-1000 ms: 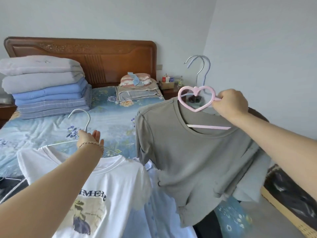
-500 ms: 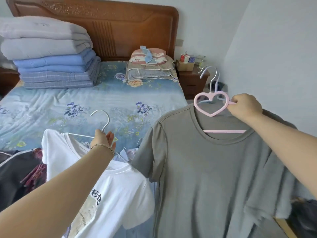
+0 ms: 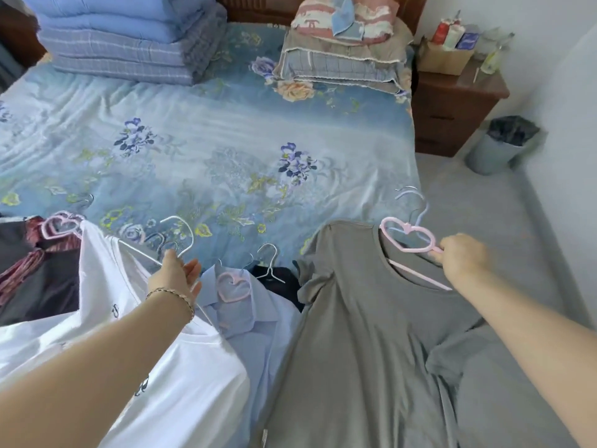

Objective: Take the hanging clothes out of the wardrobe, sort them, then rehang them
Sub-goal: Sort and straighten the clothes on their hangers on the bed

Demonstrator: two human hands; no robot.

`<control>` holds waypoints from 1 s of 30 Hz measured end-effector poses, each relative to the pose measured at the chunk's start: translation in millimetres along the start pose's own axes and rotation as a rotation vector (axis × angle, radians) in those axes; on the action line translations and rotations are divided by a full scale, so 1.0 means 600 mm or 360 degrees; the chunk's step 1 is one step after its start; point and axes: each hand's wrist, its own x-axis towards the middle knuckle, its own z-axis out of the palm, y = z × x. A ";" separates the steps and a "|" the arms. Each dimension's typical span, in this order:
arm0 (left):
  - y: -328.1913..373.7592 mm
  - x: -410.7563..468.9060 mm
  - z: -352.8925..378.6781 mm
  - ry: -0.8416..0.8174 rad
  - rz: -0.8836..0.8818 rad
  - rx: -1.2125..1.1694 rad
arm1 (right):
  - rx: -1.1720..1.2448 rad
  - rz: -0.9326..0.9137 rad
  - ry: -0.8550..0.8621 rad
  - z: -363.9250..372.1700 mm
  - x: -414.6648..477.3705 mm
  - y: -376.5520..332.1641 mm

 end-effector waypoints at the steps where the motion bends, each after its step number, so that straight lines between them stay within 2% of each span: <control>1: -0.008 0.017 0.008 0.0024 -0.0005 0.0011 | -0.0006 0.0014 0.0027 0.008 0.029 -0.001; 6: -0.040 0.073 0.045 0.0085 -0.0018 0.0011 | 0.0208 0.0287 0.0078 0.031 0.167 -0.008; 13: -0.064 0.109 0.061 0.0063 -0.0025 0.0012 | 0.0381 0.0392 0.0256 0.011 0.292 -0.034; 18: -0.060 0.112 0.059 0.0063 -0.0045 0.0013 | 0.0854 0.0406 0.0399 -0.009 0.303 -0.071; 20: -0.054 0.108 0.057 0.0062 -0.0049 0.0010 | 0.0872 0.0293 0.0363 0.003 0.272 -0.095; 22: -0.048 0.100 0.052 0.0048 -0.0057 0.0003 | 0.0857 0.0091 0.0213 0.025 0.215 -0.128; 27: -0.026 0.058 0.033 -0.0007 -0.0042 -0.0050 | 0.0972 -0.0650 -0.0480 0.066 -0.024 -0.235; 30: -0.014 0.025 0.015 -0.0099 -0.0056 -0.0100 | 0.1077 -0.1054 -0.0845 0.044 -0.168 -0.299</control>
